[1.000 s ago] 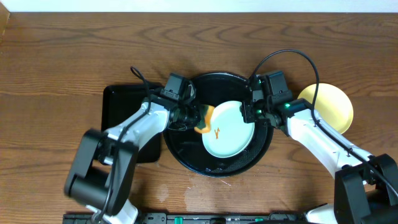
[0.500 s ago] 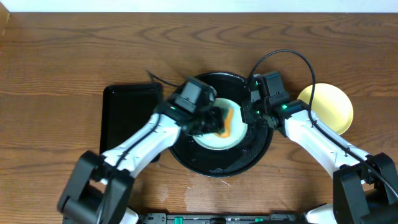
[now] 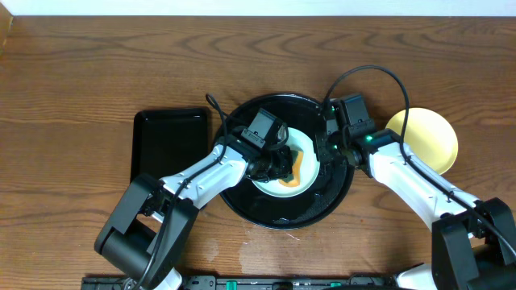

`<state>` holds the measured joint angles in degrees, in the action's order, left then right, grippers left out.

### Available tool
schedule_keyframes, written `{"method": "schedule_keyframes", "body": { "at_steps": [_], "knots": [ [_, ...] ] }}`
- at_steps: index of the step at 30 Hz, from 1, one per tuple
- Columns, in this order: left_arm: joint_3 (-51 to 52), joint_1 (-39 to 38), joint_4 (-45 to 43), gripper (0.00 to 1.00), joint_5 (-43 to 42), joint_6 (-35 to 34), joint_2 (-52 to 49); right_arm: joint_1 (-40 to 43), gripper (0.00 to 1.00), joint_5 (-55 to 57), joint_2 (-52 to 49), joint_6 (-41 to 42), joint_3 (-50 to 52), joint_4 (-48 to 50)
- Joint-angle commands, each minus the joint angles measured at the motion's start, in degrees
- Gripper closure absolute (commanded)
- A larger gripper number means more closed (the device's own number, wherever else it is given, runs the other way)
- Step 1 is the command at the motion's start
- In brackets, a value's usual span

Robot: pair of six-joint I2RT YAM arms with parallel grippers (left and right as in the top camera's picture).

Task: Clean dirty plates on tray and stack at the side
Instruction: 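Wipe the held green plate with the sponge in the left gripper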

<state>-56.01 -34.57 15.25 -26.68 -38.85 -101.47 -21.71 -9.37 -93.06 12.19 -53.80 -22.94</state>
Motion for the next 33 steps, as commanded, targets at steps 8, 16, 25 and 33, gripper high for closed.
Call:
{"method": "schedule_keyframes", "body": {
  "at_steps": [8,16,25,33],
  "knots": [
    [-0.5,0.2,-1.0,0.92,2.4,1.2,0.2,0.6,0.81,-6.3,-7.0,2.5,0.2,-1.6],
    [-0.5,0.0,-1.0,0.92,11.7,5.0,0.2,2.9,0.99,-6.0,-9.9,6.2,0.2,-0.9],
    [-0.5,-0.7,-1.0,0.93,31.8,10.2,-2.3,3.6,0.99,-1.4,-9.9,3.4,0.2,-1.9],
    [-1.7,-0.5,0.5,0.92,47.5,11.2,-2.3,3.5,0.99,-1.1,-9.9,2.7,0.2,-2.6]
  ]
}}
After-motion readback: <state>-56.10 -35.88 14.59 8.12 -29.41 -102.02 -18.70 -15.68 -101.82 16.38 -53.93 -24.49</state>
